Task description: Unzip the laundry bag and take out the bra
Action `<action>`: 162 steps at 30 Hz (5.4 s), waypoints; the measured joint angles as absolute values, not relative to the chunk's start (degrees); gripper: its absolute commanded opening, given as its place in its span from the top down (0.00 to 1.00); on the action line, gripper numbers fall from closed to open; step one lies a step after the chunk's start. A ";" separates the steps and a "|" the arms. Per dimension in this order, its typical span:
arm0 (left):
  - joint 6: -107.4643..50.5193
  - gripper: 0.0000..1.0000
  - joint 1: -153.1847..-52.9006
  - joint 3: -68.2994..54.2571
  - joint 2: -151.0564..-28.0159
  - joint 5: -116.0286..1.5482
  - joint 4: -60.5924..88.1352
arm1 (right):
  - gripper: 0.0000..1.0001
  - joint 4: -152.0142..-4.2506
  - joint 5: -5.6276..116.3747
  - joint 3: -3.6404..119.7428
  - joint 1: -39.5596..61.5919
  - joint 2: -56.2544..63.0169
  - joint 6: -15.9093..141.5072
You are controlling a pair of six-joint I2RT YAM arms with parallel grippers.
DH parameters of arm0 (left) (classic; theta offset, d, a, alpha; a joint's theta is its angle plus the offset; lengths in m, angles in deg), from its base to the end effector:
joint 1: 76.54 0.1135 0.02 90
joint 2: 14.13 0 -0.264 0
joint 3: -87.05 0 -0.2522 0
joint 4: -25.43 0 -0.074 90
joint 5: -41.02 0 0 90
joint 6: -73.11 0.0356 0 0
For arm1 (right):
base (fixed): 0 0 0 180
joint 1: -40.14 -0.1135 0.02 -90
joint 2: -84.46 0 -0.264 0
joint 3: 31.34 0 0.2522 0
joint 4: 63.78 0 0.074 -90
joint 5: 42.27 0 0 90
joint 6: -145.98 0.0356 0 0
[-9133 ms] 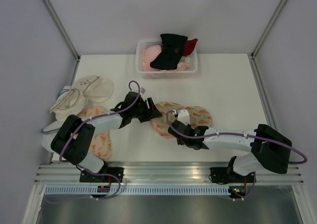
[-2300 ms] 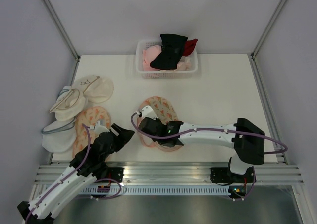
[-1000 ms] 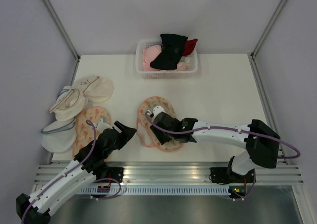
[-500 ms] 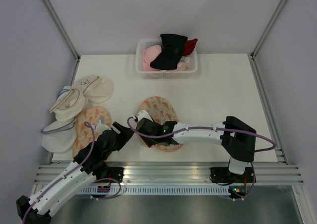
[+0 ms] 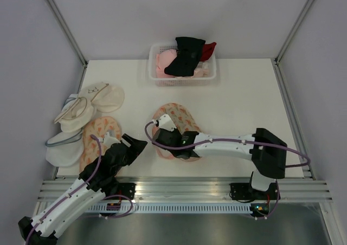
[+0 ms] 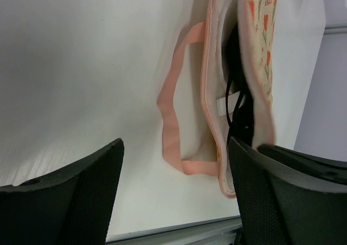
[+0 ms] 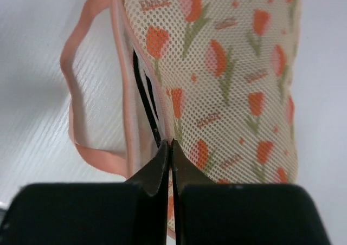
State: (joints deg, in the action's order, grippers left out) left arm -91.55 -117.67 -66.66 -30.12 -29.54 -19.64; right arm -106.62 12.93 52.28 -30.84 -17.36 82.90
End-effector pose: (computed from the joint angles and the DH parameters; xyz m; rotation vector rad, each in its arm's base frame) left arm 0.0852 -0.0586 0.1700 -0.8388 2.0880 -0.7891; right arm 0.1377 0.3372 0.2028 -0.7096 2.2639 -0.0261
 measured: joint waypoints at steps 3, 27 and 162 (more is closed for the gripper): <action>-91.52 0.18 -117.67 -66.66 -30.03 -29.56 -19.66 | 1.00 -106.77 12.86 49.66 -29.09 -8.51 83.25; -86.45 0.18 -117.67 -66.61 -39.04 -35.88 -14.11 | 0.40 -100.98 29.49 36.33 12.75 12.61 77.98; -85.75 0.17 -117.67 -69.32 -34.36 -45.19 -9.70 | 0.55 -99.10 18.37 12.22 26.32 11.86 103.01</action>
State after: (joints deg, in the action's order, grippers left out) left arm -85.75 -117.67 -69.32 -34.36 -45.19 -9.70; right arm -99.10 18.37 12.22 26.32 11.86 103.01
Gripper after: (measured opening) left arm 0.830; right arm 0.637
